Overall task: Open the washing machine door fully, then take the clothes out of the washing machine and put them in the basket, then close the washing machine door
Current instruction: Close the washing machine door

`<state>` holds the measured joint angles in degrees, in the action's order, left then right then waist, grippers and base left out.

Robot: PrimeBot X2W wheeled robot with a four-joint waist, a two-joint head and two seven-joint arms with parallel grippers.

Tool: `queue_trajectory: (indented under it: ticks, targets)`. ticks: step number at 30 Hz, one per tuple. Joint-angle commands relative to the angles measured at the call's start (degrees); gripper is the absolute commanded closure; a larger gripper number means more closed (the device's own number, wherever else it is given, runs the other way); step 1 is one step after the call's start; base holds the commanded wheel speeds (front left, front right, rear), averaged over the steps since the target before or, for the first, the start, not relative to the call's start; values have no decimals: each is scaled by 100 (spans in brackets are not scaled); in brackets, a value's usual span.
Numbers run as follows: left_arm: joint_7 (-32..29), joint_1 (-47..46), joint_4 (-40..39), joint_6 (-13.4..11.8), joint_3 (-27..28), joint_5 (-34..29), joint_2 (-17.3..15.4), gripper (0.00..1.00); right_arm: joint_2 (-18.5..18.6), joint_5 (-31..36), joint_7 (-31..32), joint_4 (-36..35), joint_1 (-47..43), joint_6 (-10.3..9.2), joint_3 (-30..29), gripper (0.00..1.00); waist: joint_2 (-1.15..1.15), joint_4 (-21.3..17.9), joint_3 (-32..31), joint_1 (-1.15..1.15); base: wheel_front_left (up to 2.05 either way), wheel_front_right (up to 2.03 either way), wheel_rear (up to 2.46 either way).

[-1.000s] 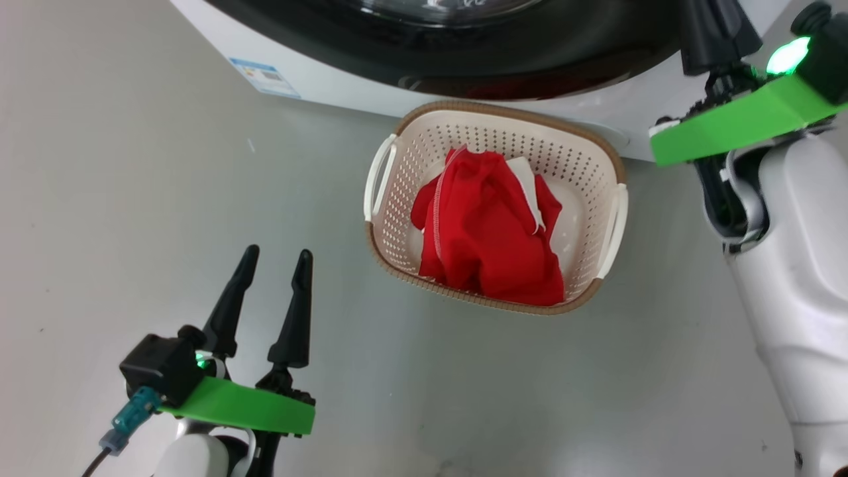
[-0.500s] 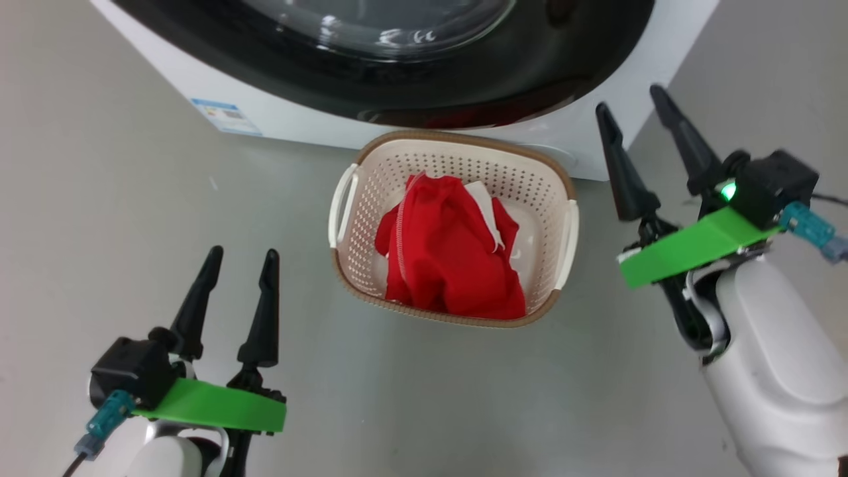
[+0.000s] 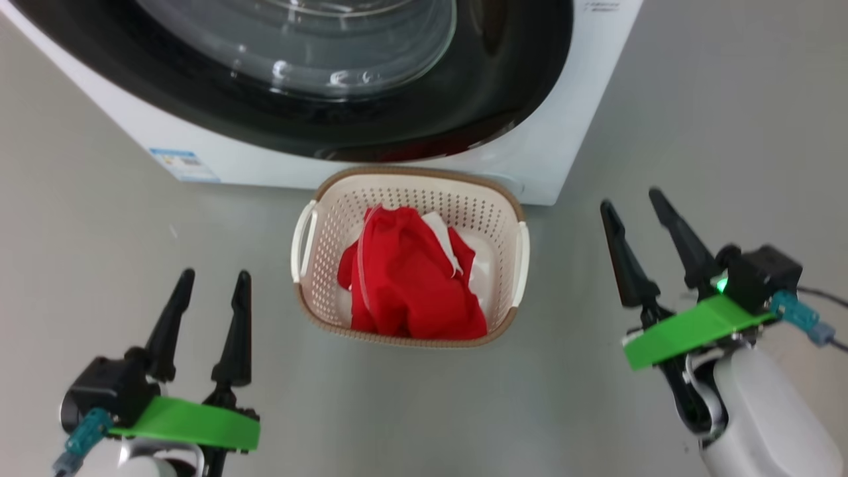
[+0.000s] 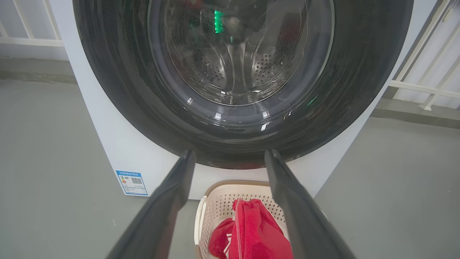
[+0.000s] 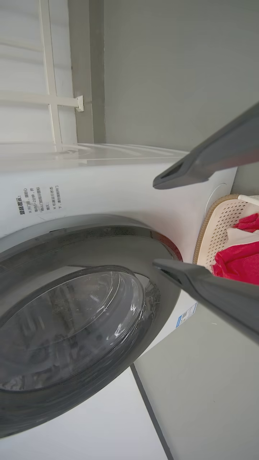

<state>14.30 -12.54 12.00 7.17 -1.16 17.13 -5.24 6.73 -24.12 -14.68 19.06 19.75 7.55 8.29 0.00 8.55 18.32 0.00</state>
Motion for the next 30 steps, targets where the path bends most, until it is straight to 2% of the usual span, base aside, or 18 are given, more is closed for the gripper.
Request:
queue_trajectory:
  ticks: [1, 30]
  targets:
    - [70, 91, -96, 32, 214, -80, -180, 0, -49, 38, -32, -161, -167, -6, 85, 0, 0, -118, -158, 0, 0, 0, 0]
    - [70, 689, -86, 32, 230, -117, -395, 0, -133, 2, -32, -603, -1698, -6, -474, 0, 0, -564, -741, 0, 0, 0, 0]
